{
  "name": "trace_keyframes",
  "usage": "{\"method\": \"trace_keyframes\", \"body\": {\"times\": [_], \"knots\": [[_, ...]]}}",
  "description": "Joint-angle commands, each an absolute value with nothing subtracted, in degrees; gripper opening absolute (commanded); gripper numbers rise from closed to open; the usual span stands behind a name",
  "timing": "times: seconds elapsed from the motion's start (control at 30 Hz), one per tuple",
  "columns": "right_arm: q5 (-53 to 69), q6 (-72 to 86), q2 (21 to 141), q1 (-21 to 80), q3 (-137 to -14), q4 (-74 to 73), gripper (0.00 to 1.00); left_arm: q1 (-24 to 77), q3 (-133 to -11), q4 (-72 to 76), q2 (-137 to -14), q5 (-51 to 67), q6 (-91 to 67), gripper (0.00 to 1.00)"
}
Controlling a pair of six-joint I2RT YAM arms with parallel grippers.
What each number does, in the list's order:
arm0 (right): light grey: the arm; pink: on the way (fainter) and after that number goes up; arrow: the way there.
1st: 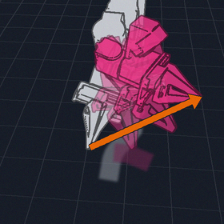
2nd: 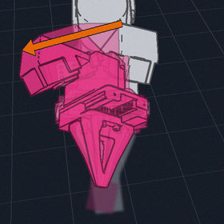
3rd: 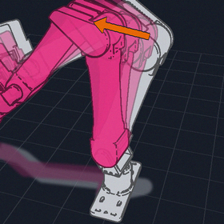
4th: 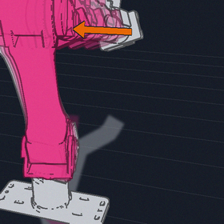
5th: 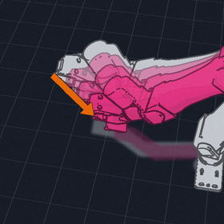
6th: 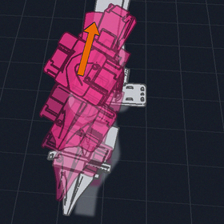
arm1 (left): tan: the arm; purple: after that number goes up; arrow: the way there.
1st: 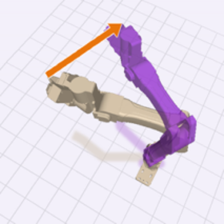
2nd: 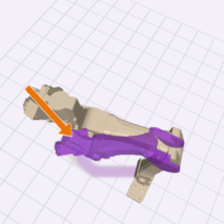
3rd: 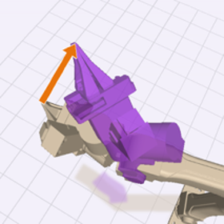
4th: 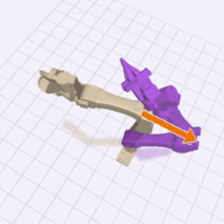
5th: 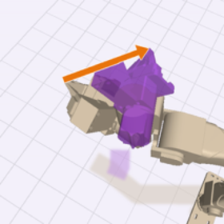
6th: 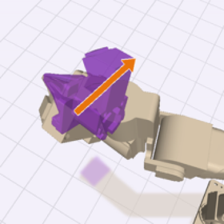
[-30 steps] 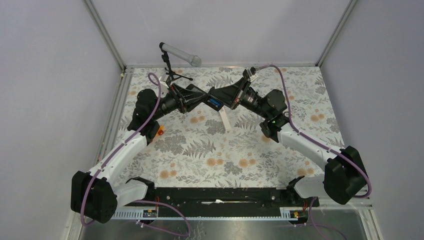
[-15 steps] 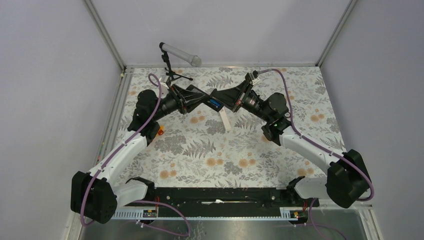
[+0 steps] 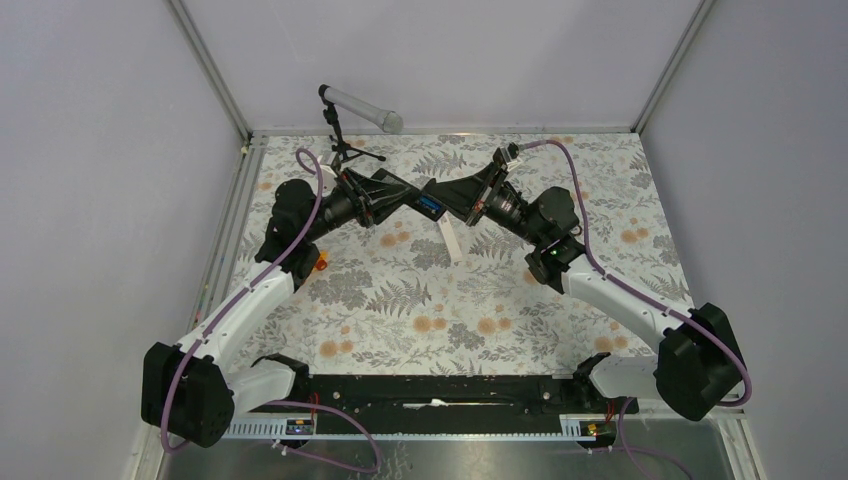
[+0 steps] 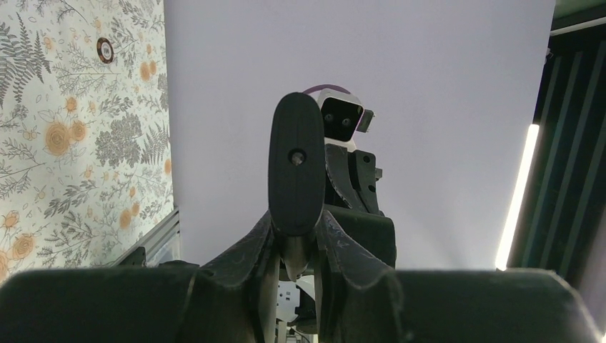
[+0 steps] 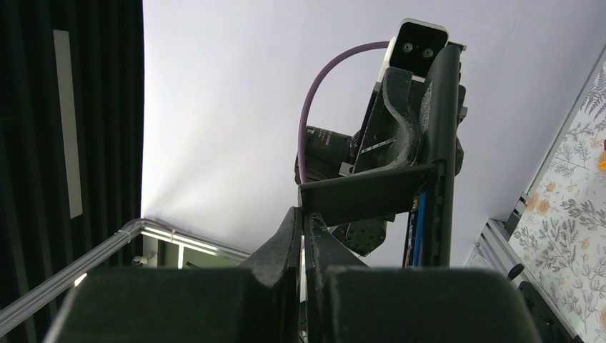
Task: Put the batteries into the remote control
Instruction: Load the battery cover into the remote control.
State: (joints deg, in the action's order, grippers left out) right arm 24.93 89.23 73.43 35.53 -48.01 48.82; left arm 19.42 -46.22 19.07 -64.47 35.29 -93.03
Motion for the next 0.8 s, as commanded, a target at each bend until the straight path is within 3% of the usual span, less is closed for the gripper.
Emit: {"method": "trace_keyframes", "body": {"times": [0.0,0.37,0.77], "knots": [[25.9,88.5,74.5,35.8,-46.9,47.3,0.0,19.3,-47.2,26.6,-62.8,34.5,-97.0,0.0],[25.7,89.6,75.1,35.9,-46.9,44.4,0.06,19.3,-48.4,29.4,-62.8,33.3,-100.5,0.0],[24.8,86.6,71.7,35.9,-48.0,34.1,0.19,19.3,-48.1,30.2,-64.2,33.2,-100.2,0.0]]}}
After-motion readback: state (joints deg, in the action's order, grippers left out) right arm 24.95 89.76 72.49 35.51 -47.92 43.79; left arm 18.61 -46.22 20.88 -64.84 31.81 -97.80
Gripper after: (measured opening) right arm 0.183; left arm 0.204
